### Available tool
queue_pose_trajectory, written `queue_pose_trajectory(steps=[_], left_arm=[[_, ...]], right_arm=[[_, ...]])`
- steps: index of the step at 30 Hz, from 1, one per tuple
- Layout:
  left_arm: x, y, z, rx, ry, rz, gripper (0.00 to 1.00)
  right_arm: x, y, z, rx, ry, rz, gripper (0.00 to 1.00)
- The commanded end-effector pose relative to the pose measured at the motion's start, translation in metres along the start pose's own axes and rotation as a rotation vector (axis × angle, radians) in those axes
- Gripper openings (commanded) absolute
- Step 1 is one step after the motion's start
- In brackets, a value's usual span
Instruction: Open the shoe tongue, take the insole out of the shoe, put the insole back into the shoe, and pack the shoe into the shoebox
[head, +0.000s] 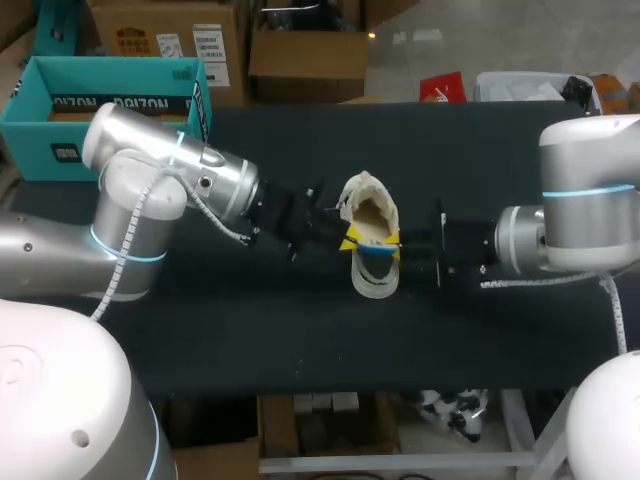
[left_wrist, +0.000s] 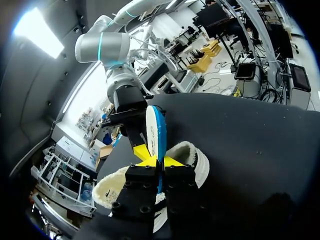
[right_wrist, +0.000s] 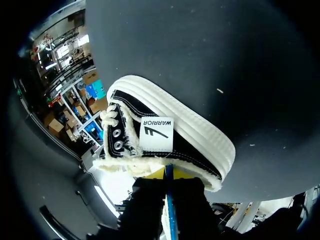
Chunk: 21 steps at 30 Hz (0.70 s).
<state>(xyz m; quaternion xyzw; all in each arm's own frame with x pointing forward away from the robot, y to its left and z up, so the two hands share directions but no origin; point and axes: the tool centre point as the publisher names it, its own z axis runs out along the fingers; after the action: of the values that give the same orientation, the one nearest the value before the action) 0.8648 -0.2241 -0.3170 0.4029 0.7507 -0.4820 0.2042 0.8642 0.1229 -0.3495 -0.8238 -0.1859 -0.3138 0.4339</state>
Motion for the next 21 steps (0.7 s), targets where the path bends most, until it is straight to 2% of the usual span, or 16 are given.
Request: queue_pose_trajectory(steps=[1,5,6,8,9,10,11,12,13,15,16,21], left_arm=[[0.000,-0.002,0.010,-0.008,0.007,-0.002,0.00],[0.001,-0.001,0.011,-0.019,0.008,-0.005,0.00],[0.000,0.000,0.011,-0.023,0.008,-0.006,0.00],[0.000,0.001,0.010,-0.028,0.008,-0.010,0.00],[0.001,0.002,0.010,-0.033,0.009,-0.012,0.00],[0.001,0.003,0.011,-0.035,0.009,-0.013,0.00],[0.001,0.003,0.011,-0.036,0.009,-0.014,0.00],[0.002,0.003,0.011,-0.040,0.009,-0.016,0.00],[0.002,0.004,0.011,-0.041,0.008,-0.016,0.00],[0.002,0.004,0.011,-0.043,0.007,-0.019,0.00],[0.002,0.004,0.010,-0.043,0.006,-0.020,0.00],[0.003,0.006,0.012,-0.044,0.005,-0.026,0.00]], right_arm=[[0.001,0.001,-0.002,0.003,-0.002,0.002,0.00],[-0.001,0.001,-0.004,0.011,0.002,0.013,0.00],[-0.001,-0.002,-0.005,0.012,0.002,0.013,0.18],[-0.003,-0.008,-0.008,0.006,0.000,0.014,0.69],[-0.005,-0.014,-0.010,-0.004,-0.001,0.014,0.90],[-0.005,-0.018,-0.012,-0.014,-0.001,0.012,0.95],[-0.006,-0.024,-0.014,-0.027,-0.004,0.013,0.95],[-0.007,-0.028,-0.016,-0.038,-0.008,0.011,0.86],[-0.008,-0.033,-0.017,-0.048,-0.012,0.013,0.49],[-0.010,-0.039,-0.018,-0.060,-0.019,0.019,0.21],[-0.010,-0.041,-0.019,-0.068,-0.024,0.017,0.00],[-0.010,-0.043,-0.015,-0.068,-0.033,0.015,0.00]])
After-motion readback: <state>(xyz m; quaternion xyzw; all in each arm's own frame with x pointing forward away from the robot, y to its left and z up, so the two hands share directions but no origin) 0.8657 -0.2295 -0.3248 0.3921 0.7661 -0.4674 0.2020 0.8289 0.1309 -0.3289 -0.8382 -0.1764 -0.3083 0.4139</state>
